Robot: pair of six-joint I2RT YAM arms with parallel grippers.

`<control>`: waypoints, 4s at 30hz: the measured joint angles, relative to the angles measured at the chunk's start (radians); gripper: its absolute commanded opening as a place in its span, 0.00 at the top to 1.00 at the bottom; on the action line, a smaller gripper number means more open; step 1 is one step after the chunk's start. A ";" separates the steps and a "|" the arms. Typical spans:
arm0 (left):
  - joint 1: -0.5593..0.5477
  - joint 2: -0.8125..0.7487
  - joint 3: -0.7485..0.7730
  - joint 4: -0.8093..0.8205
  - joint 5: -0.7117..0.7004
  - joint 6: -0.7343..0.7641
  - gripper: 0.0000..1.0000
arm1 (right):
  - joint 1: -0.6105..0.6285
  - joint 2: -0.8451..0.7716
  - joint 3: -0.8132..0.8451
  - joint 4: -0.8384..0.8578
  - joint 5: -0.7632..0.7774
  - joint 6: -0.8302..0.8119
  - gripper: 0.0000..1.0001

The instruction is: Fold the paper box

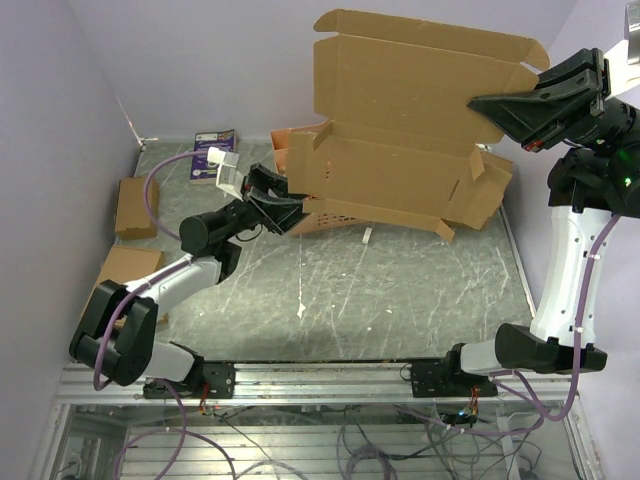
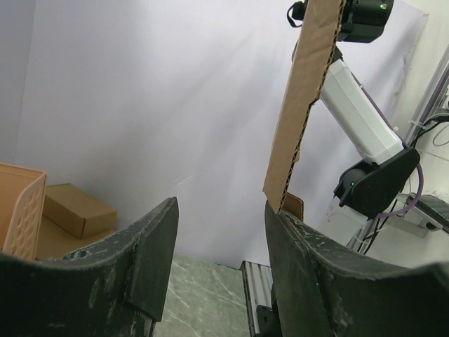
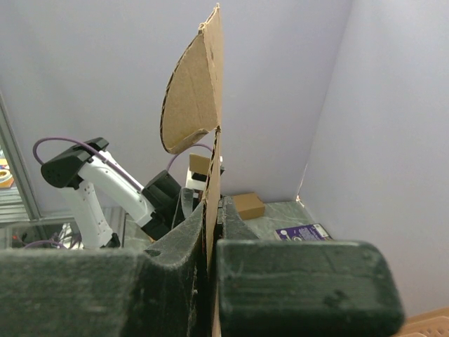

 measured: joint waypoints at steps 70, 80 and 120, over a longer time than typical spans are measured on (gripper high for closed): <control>-0.066 0.050 0.028 0.000 -0.022 -0.065 0.42 | 0.000 -0.001 -0.050 0.051 -0.003 0.032 1.00; -0.081 0.088 0.062 0.001 -0.024 -0.063 0.49 | 0.000 -0.001 -0.051 0.064 -0.003 0.042 1.00; -0.121 0.105 0.079 0.002 -0.051 -0.006 0.58 | -0.002 -0.012 -0.073 0.074 0.004 0.051 1.00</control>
